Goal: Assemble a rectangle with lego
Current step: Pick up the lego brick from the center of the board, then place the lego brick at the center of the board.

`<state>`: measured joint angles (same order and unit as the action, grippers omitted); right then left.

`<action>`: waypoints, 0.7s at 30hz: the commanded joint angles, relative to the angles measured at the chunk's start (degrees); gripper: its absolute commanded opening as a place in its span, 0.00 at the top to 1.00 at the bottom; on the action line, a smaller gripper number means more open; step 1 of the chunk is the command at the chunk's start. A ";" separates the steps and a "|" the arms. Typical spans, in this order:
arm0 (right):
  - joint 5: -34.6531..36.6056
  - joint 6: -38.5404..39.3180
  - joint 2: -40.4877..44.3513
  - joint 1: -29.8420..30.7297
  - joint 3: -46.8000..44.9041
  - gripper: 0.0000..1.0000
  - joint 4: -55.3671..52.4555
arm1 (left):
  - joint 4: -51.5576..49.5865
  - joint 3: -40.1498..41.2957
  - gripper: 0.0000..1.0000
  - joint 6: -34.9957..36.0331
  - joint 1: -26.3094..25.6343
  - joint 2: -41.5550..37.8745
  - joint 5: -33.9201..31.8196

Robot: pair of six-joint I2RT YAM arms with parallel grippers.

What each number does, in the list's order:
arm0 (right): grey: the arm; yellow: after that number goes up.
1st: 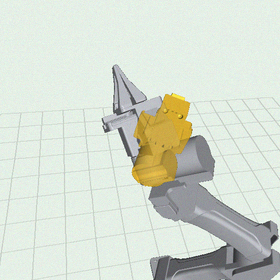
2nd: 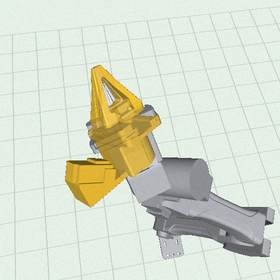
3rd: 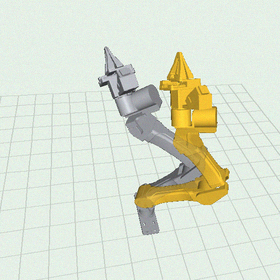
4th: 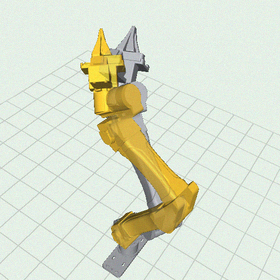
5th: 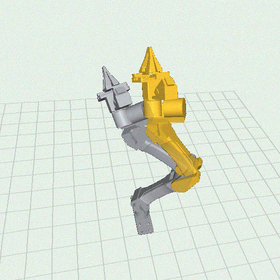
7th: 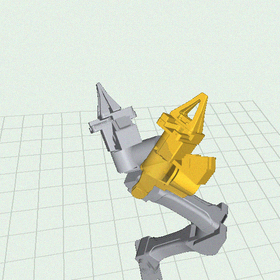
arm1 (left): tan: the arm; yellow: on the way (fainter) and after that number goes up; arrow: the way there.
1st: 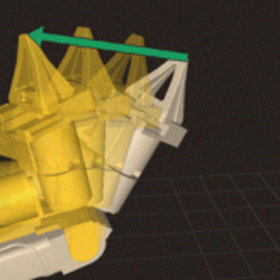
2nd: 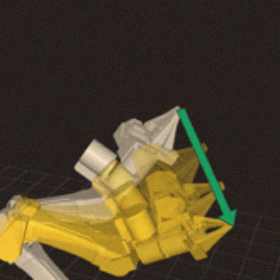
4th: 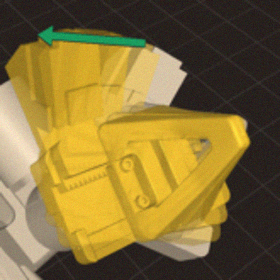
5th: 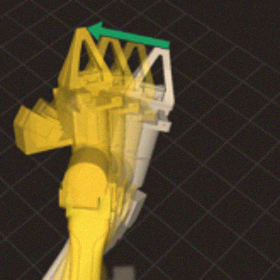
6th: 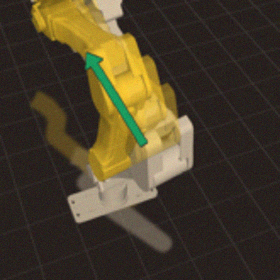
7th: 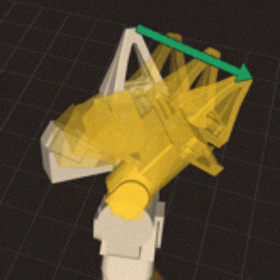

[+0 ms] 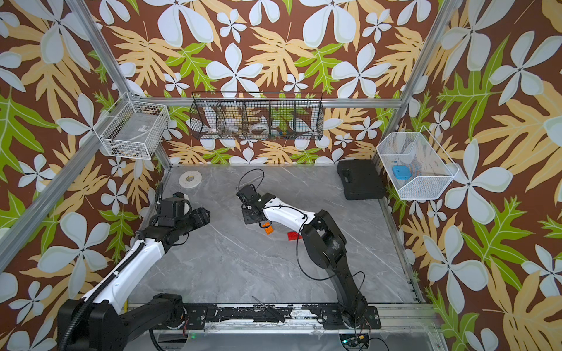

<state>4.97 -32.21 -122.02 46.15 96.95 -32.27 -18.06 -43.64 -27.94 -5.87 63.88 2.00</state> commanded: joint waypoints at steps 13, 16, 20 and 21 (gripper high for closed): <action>4.64 -10.29 -2.45 1.06 -2.45 0.72 4.06 | -0.08 0.07 0.22 0.61 0.08 -0.60 2.48; 4.61 -10.18 -3.41 1.17 -2.05 0.71 4.20 | -0.12 0.22 0.22 0.70 0.07 -0.81 2.41; 5.21 -10.56 -4.10 1.27 -2.32 0.71 4.09 | -0.06 0.22 0.22 0.70 0.07 -0.79 2.39; 5.26 -10.84 -4.06 1.29 -2.73 0.71 4.46 | -0.11 0.22 0.22 0.70 0.07 -0.79 2.46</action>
<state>8.97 -41.87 -125.91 47.33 94.65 -28.10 -18.17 -43.46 -27.94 -5.87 63.18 3.97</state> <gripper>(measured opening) 0.298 0.779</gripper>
